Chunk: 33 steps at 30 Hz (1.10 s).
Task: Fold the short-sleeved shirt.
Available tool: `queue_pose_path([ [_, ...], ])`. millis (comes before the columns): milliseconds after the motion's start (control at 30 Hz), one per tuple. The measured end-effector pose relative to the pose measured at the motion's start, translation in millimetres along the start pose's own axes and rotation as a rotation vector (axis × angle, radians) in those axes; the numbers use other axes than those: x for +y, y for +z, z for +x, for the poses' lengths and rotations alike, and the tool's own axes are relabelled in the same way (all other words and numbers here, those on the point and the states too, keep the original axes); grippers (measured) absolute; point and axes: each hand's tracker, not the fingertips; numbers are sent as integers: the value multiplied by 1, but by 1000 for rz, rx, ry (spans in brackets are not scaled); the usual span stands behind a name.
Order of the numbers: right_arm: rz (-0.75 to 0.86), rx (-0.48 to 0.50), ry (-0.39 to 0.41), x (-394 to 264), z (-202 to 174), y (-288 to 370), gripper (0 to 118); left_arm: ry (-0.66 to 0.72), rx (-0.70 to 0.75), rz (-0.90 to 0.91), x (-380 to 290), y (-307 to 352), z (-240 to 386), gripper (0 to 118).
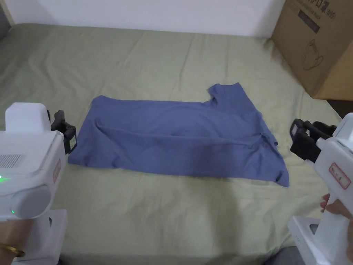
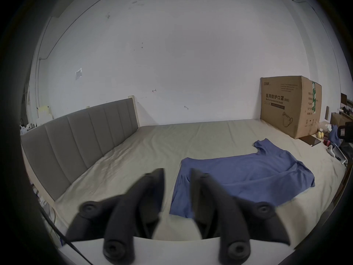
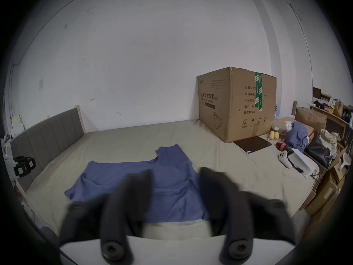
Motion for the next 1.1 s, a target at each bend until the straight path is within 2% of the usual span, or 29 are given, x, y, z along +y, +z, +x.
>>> queue_pose_path([
  [33,6,-1,10,-3,-2,3,12,5,0,4,-2,4,-1,14],
  [67,7,-7,21,-5,-4,5,3,8,0,7,-3,7,-1,4],
  [167,-13,4,9,-6,-6,6,0,31,-11,0,-1,11,-1,0],
  [500,-3,30,11,6,-17,1,0,73,-53,-69,13,-14,1,1],
  [533,-5,30,14,6,-17,-1,0,117,-74,-113,15,-27,-4,9],
  [667,-23,37,22,6,-19,-9,0,185,-126,-301,22,-81,-18,77],
  [733,-32,40,31,4,-20,-13,0,153,-100,-379,18,-107,-18,87],
  [833,-50,43,38,0,-20,-21,0,157,-70,-534,5,-146,-18,108],
  [967,-97,28,43,-7,-18,-37,0,179,-30,-706,-22,-188,-17,113],
  [1100,-142,10,54,-14,-16,-53,0,81,9,-837,-46,-218,-9,113],
])
